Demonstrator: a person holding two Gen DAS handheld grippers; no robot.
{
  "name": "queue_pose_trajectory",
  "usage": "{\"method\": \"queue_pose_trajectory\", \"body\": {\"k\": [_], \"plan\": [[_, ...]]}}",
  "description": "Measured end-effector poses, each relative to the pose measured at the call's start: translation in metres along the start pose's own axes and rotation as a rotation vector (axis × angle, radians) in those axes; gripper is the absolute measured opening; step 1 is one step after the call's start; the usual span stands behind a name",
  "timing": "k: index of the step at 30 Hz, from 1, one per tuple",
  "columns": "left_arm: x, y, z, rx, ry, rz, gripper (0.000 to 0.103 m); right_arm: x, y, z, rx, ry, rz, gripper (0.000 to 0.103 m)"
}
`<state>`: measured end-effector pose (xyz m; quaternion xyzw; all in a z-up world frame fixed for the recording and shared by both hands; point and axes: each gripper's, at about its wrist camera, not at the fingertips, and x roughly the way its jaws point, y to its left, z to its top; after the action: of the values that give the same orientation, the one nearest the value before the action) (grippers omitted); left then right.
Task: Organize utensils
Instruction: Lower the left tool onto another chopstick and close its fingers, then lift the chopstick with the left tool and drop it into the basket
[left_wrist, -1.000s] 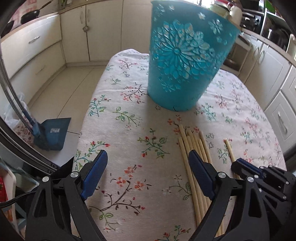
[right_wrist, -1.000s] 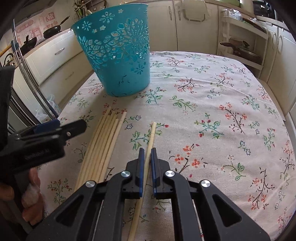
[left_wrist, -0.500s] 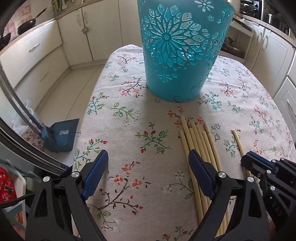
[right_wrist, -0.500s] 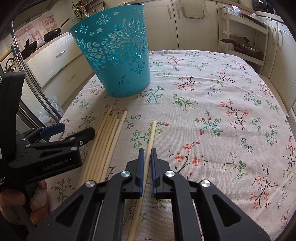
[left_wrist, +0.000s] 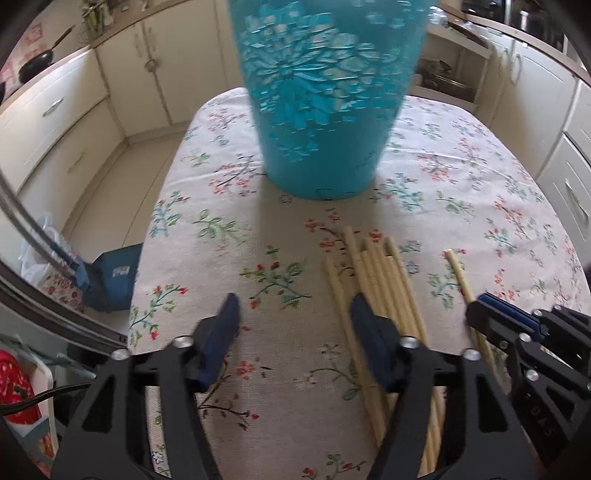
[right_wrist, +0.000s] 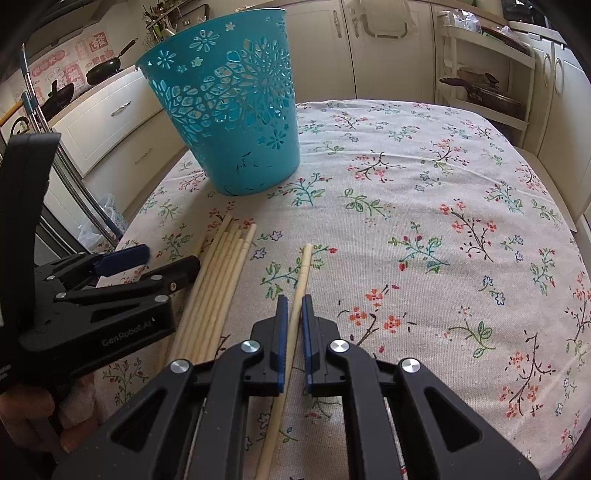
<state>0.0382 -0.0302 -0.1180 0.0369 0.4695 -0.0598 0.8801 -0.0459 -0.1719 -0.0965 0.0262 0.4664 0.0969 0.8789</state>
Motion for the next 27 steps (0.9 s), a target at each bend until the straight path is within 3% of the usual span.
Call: {"method": "queue_pose_trajectory", "body": {"k": [4,6,11,18,23,27], "plan": [[-0.002,-0.007,0.0,0.048,0.006,-0.067,0.012,0.001,-0.001,0.001,0.006,-0.008,0.0,0.008],[-0.002,-0.008,0.001,0.067,0.033,-0.1,0.006,0.001,-0.001,0.001,0.006,-0.013,0.0,0.008],[-0.011,0.002,0.002,0.052,0.112,-0.182,0.004,0.001,-0.002,0.002,0.007,-0.021,0.002,0.008],[-0.048,0.021,0.01,0.034,0.131,-0.279,0.004,0.001,-0.001,0.001,0.006,-0.023,0.002,0.009],[-0.087,0.031,0.022,0.017,0.081,-0.342,0.004,0.001,-0.001,0.001,0.007,-0.022,0.001,0.009],[-0.133,0.038,0.045,-0.003,-0.026,-0.391,0.004,0.001,-0.001,0.001,0.009,-0.023,0.003,0.009]]}}
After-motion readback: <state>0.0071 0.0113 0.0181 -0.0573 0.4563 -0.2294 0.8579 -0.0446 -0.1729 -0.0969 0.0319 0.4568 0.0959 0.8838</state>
